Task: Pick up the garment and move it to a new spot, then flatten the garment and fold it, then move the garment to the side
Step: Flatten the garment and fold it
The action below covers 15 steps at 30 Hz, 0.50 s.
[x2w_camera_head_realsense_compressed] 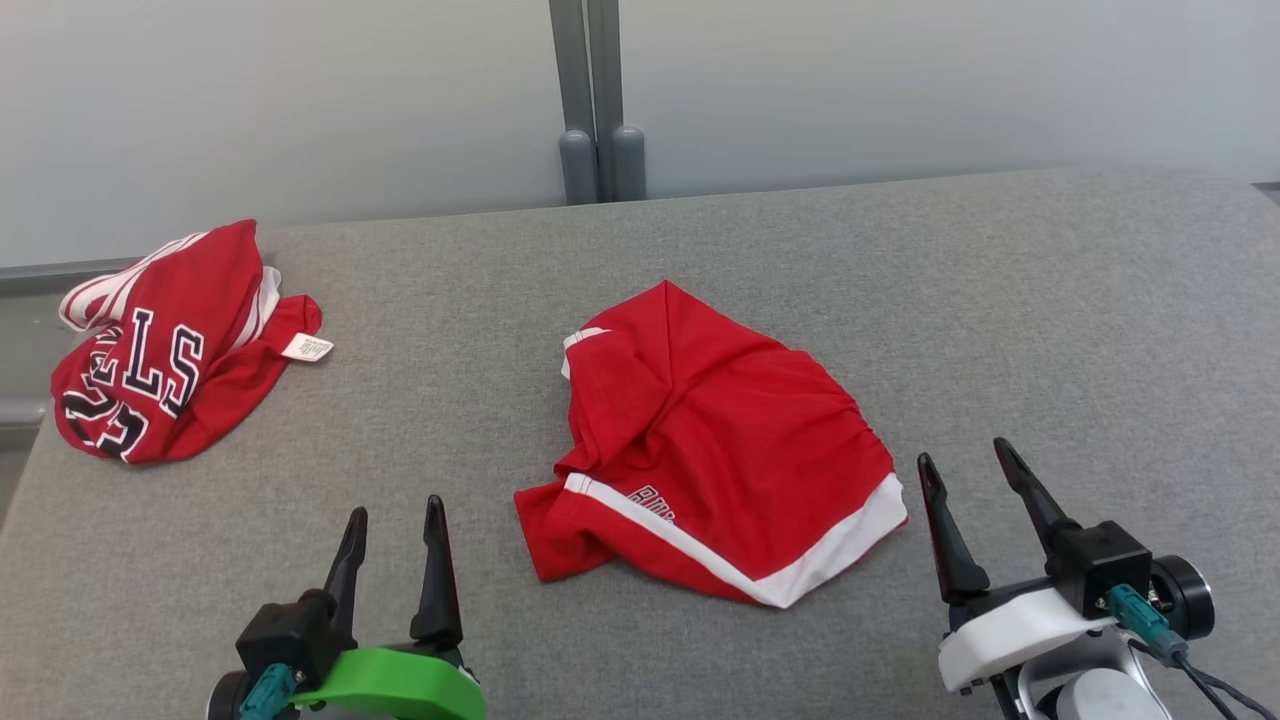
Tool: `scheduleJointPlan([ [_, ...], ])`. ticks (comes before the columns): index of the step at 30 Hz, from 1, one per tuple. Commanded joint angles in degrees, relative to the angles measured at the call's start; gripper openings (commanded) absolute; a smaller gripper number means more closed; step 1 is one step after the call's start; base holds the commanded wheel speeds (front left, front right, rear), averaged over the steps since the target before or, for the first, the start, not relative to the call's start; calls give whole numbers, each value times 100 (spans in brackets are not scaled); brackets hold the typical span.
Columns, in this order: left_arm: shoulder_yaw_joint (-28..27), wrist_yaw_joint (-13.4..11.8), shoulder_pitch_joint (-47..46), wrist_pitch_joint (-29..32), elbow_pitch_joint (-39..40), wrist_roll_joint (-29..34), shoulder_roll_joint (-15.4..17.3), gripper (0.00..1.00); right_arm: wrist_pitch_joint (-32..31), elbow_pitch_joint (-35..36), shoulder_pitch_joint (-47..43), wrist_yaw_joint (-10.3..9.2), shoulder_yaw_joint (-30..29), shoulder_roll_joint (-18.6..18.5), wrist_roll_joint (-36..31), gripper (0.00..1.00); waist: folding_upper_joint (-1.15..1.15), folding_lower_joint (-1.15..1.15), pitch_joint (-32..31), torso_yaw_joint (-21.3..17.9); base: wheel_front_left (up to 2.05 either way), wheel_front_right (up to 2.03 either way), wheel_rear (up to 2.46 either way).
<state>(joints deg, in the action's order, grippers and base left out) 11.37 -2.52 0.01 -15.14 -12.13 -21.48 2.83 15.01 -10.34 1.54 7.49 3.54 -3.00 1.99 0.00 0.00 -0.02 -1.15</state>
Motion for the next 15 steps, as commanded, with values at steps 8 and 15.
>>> scheduleJointPlan([
  [8,41,-21,139,-1,32,-51,11,100,23,129,-103,0,-219,10,140,100,0,0,-16,79,0,0,0],
  [15,50,-20,115,-1,10,-27,11,100,23,95,-84,0,-219,11,195,100,0,0,7,83,0,0,0],
])
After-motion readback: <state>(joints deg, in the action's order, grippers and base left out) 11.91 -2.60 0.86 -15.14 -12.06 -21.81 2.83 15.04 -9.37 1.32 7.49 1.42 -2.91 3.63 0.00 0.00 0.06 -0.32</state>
